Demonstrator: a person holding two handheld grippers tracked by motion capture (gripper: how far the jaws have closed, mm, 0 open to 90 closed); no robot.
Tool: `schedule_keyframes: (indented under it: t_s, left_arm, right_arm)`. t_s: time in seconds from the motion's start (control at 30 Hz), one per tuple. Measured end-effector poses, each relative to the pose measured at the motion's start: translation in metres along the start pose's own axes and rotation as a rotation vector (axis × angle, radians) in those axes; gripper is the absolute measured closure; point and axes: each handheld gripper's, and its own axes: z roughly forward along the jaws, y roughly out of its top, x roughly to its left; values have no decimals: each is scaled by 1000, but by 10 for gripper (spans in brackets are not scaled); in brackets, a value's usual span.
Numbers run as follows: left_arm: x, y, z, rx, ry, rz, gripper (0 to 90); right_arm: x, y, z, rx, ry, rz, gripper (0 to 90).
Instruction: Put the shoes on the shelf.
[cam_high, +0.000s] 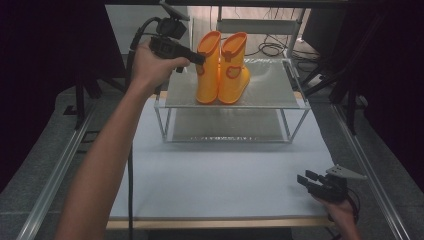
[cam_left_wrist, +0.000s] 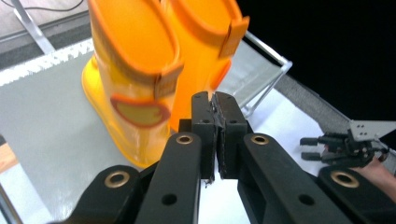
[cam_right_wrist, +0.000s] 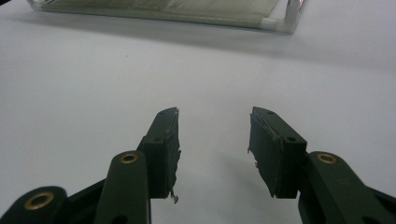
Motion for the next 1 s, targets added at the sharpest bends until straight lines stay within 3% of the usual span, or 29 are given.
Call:
schedule_keyframes:
  t_s: [0.37, 0.67, 0.73, 0.87, 1.0]
  left_arm:
    - [22, -32, 16, 22, 23, -35, 893]
    - [44, -55, 44, 83, 41, -79, 887]
    - [53, -62, 56, 101, 51, -100, 887]
    - [63, -69, 73, 98, 98, -108, 893]
    - [70, -75, 88, 91, 104, -132, 898]
  right_arm:
    - [0, 0, 0, 4, 0, -5, 522]
    - [2, -2, 3, 16, 7, -7, 521]
    - [1, -1, 3, 17, 7, -7, 521]
    - [0, -2, 3, 13, 3, -8, 521]
    - [-1, -2, 1, 12, 1, -1, 521]
